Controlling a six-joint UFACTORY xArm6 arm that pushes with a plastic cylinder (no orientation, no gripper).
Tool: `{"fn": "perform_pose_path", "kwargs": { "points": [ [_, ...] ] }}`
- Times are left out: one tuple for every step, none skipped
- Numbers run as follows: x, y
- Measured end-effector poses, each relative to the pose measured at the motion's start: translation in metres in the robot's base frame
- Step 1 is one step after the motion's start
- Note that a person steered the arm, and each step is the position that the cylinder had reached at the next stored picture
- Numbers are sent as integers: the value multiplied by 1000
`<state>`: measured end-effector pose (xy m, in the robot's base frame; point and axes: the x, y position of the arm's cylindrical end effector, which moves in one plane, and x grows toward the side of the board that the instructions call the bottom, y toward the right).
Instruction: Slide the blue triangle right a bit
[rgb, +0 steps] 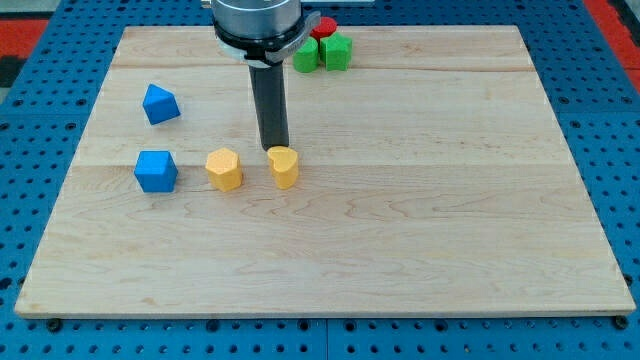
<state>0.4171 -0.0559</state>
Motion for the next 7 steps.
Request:
{"fn": "perform_pose_path", "kwargs": {
  "points": [
    [-38,-9],
    [-86,-44],
    [-128,-92],
    [-144,-156],
    [-139,-197],
    [-123,-197],
    [-92,-189]
  ]
}}
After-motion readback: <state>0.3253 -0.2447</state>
